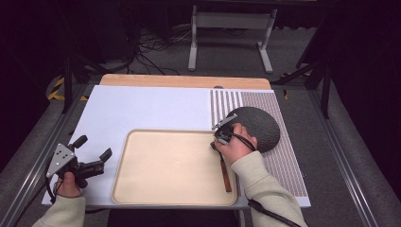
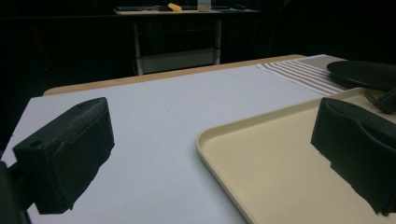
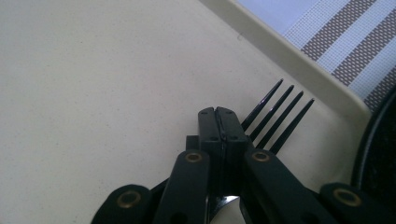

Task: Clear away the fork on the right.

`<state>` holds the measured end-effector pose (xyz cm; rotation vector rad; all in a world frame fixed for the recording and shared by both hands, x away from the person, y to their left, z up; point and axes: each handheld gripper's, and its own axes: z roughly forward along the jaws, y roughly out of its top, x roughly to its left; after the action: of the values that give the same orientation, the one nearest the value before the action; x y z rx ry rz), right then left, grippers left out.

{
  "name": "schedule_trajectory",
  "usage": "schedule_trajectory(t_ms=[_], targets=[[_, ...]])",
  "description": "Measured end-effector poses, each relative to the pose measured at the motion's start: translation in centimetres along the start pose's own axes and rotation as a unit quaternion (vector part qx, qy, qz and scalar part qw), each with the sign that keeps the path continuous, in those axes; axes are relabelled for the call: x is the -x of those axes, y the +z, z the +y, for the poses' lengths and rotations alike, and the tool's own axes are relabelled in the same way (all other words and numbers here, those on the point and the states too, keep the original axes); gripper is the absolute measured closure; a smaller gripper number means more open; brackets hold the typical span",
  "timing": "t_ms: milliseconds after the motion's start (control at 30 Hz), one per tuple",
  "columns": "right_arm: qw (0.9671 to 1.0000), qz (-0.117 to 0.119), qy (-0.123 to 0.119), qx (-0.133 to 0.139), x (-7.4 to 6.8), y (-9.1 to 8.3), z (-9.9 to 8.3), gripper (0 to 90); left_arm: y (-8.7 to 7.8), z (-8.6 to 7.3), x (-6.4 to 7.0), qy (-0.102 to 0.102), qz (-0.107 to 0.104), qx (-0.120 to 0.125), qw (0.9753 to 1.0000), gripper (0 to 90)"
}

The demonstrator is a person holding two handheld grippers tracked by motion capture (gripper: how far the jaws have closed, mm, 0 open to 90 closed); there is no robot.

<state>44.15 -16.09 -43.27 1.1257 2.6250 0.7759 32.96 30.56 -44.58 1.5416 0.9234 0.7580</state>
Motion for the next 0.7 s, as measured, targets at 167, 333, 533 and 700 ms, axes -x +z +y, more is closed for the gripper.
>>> schedule_trajectory(t_ms=[167,333,533,700], targets=[[1.0000,-0.005,0.003,-0.001,0.28,-0.17,-0.17,89.9,0.02,0.02,-0.01,0.001,0.000,0.000,1.0000,0.0],[0.9999,-0.012,0.009,0.001,0.55,-0.30,-0.36,89.9,0.02,0.02,-0.01,0.001,0.000,0.000,1.0000,0.0],[0.9997,-0.017,0.017,-0.002,0.85,-0.48,-0.53,89.9,0.01,0.03,-0.02,-0.001,0.000,0.001,1.0000,0.0],[0.9996,-0.019,0.021,-0.002,0.97,-0.54,-0.60,89.9,-0.01,0.02,-0.01,-0.001,0.000,0.001,1.0000,0.0]])
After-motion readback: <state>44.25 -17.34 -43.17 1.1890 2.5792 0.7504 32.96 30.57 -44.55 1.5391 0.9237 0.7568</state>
